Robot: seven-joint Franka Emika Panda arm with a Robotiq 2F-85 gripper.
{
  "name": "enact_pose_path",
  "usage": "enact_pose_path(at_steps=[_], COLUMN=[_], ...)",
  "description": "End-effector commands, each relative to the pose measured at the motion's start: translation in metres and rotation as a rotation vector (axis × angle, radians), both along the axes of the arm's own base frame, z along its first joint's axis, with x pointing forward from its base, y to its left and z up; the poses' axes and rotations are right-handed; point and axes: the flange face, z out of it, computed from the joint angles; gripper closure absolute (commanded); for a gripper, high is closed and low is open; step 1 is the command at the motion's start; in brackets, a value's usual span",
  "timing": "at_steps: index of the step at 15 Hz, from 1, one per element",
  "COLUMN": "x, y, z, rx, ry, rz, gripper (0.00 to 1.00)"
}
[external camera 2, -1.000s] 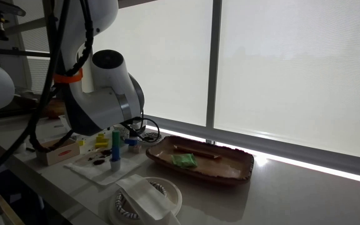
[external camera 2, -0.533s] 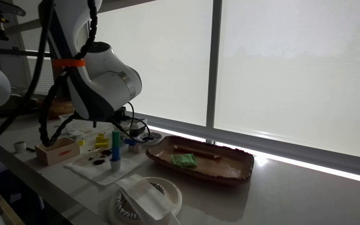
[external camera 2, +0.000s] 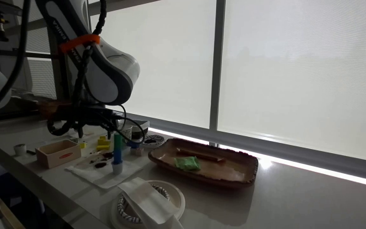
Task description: Put the green block on top of the blue block at the front.
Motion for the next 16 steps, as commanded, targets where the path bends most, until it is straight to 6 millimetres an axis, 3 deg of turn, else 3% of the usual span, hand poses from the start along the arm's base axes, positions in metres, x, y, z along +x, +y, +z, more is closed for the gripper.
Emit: enact_pose_path(at_steps=[1, 6, 9, 10, 11, 13, 14, 16], x=[0.008, 0.051, 0.064, 0.068, 0.072, 0.079, 0.082, 0.077], y=[0.003, 0.022, 0.032, 0.033, 0.033, 0.034, 0.033, 0.028], z=[0.054, 0.135, 0.158, 0.163, 0.145, 0.141, 0.151, 0.144], rx=[-0.152, -0.181, -0.165, -0.158, -0.151, -0.153, -0.150, -0.157], ry=[0.006, 0.057, 0.090, 0.102, 0.093, 0.091, 0.106, 0.077], rz=[-0.004, -0.016, -0.019, -0.011, -0.014, -0.014, -0.008, -0.010], gripper=[0.00, 0.00, 0.00, 0.00, 0.00, 0.00, 0.00, 0.00])
